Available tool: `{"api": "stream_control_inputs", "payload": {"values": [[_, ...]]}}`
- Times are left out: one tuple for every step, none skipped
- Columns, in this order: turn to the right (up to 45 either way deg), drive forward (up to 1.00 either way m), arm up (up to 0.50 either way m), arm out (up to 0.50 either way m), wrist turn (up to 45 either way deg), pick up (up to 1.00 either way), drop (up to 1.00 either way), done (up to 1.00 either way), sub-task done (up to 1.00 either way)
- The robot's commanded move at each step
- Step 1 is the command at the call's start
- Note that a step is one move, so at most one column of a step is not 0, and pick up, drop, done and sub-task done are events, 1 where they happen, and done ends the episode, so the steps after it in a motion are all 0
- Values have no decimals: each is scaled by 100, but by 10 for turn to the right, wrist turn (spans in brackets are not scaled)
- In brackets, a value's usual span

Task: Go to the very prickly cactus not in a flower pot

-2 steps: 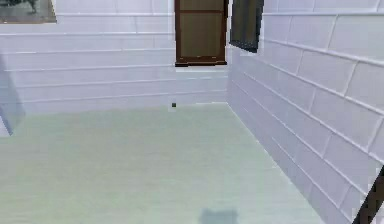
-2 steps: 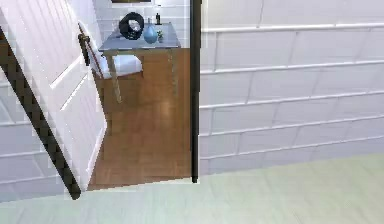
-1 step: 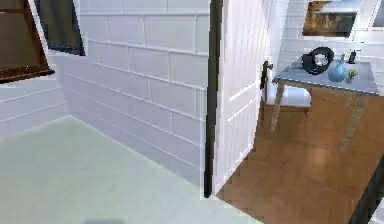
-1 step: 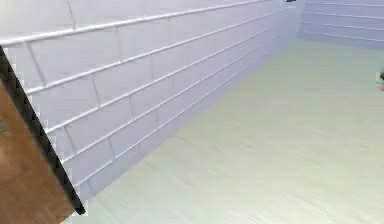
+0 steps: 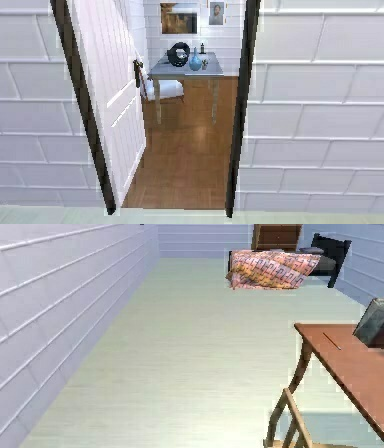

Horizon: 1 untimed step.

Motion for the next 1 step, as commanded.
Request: {"api": "stream_control_inputs", "payload": {"values": [[0, 20, 0, 0, 0, 0, 0, 0, 0]]}}
